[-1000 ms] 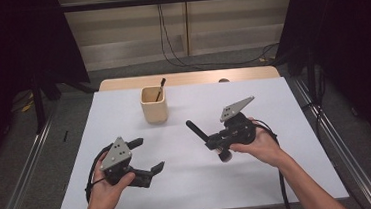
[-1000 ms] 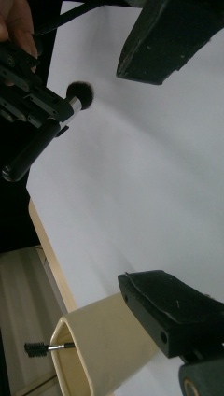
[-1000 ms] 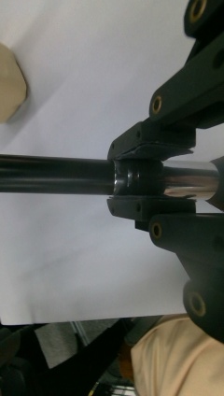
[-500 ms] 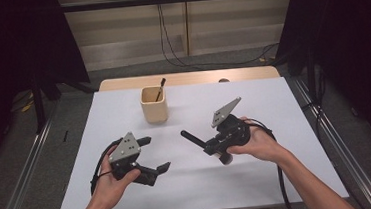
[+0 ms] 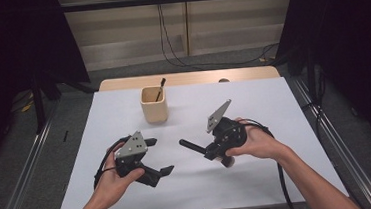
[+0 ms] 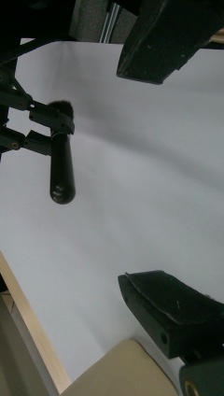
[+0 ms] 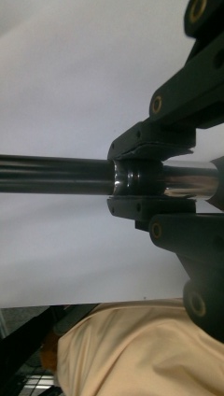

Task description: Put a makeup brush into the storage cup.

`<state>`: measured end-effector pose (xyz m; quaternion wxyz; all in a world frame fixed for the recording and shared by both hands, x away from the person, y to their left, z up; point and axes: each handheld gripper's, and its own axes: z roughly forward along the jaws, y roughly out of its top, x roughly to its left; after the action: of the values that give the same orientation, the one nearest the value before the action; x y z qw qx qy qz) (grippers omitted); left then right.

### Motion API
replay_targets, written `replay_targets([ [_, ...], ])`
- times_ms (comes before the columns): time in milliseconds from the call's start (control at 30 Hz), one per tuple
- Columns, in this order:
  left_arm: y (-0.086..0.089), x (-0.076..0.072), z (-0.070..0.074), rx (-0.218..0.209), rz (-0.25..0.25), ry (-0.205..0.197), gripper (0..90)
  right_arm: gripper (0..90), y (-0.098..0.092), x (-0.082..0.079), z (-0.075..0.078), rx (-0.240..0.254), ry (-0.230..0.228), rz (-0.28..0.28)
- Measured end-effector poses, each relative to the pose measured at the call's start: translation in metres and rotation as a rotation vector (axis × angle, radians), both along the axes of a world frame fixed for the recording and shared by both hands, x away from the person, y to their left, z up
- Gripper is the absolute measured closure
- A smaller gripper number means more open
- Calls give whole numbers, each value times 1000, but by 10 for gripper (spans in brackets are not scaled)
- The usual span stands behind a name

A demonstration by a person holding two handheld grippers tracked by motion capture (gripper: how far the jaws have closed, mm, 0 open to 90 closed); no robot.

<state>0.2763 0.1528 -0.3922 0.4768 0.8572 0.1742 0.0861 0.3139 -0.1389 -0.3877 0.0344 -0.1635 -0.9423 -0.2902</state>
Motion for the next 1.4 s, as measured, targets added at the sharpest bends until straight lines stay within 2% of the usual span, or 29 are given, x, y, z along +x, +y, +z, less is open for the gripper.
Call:
replay_targets([
  [367,-8,4,1,47,-46,13,29,729,8,1,-1,-85,13,48],
  [767,-19,8,5,86,-91,25,30,729,12,1,0,-142,23,77],
  [933,-22,11,3,115,-110,41,30,729,16,2,-3,-174,31,100],
  [1200,-27,15,6,153,-140,46,30,729,23,2,2,-211,36,116],
  [1300,-30,16,6,182,-160,55,32,729,24,4,1,-223,17,130],
  [1400,-32,19,5,199,-180,67,32,729,25,4,-1,-241,20,138],
])
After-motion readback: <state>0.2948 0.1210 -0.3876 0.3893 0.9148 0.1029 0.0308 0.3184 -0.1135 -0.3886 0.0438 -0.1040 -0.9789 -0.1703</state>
